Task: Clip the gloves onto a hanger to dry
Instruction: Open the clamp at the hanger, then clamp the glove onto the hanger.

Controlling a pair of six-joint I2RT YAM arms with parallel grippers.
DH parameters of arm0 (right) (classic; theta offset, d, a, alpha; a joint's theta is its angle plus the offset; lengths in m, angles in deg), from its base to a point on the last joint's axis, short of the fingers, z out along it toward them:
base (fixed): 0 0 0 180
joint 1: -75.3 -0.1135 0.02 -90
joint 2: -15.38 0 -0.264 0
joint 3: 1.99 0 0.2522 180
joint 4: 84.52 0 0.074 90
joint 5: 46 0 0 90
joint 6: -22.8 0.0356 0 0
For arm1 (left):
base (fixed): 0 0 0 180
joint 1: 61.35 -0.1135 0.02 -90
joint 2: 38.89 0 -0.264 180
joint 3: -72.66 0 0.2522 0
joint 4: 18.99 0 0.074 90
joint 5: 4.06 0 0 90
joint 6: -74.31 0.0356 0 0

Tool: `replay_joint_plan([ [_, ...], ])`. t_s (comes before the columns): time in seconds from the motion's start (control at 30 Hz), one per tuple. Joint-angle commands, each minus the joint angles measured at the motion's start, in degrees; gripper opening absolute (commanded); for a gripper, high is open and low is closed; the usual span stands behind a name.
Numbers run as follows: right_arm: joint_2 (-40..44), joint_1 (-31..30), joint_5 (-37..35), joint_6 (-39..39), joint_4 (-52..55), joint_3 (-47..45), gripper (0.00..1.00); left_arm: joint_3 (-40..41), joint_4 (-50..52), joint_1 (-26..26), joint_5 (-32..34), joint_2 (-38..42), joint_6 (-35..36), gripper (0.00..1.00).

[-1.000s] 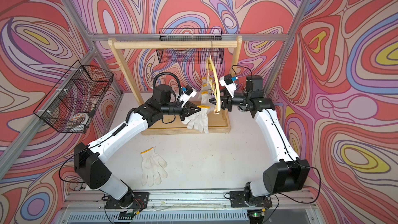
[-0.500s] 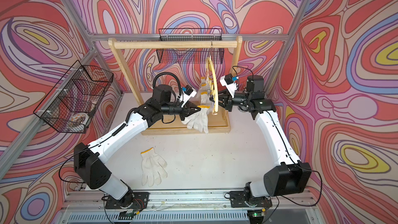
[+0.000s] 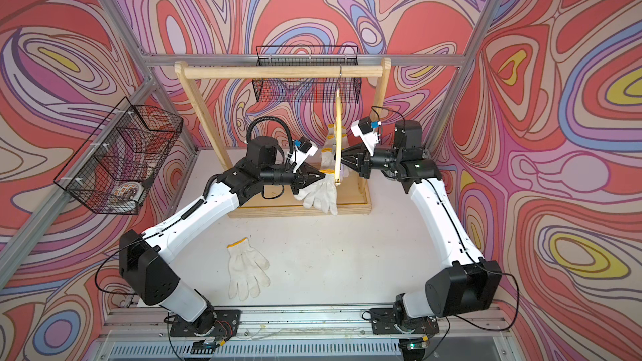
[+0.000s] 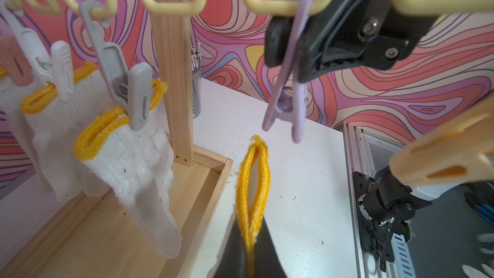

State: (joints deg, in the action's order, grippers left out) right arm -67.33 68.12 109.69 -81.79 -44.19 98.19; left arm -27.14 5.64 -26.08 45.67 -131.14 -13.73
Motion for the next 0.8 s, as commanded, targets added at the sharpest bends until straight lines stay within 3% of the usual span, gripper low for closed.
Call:
replay_joint_plan([
  [0.0,-0.9,-0.7,-0.4,0.6,0.8,1.5,0.0,0.9,-5.3,0.8,-1.7,0.0,-2.9,0.0],
  [0.3,-0.9,-1.0,0.1,2.6,-1.4,1.0,0.0,-0.3,-0.1,2.8,-1.1,-1.6,-0.2,0.0],
  [0.77,-0.1,-0.9,2.4,3.6,-3.0,0.0,0.0,-2.0,-4.3,2.9,-2.8,-4.4,-0.7,0.0],
])
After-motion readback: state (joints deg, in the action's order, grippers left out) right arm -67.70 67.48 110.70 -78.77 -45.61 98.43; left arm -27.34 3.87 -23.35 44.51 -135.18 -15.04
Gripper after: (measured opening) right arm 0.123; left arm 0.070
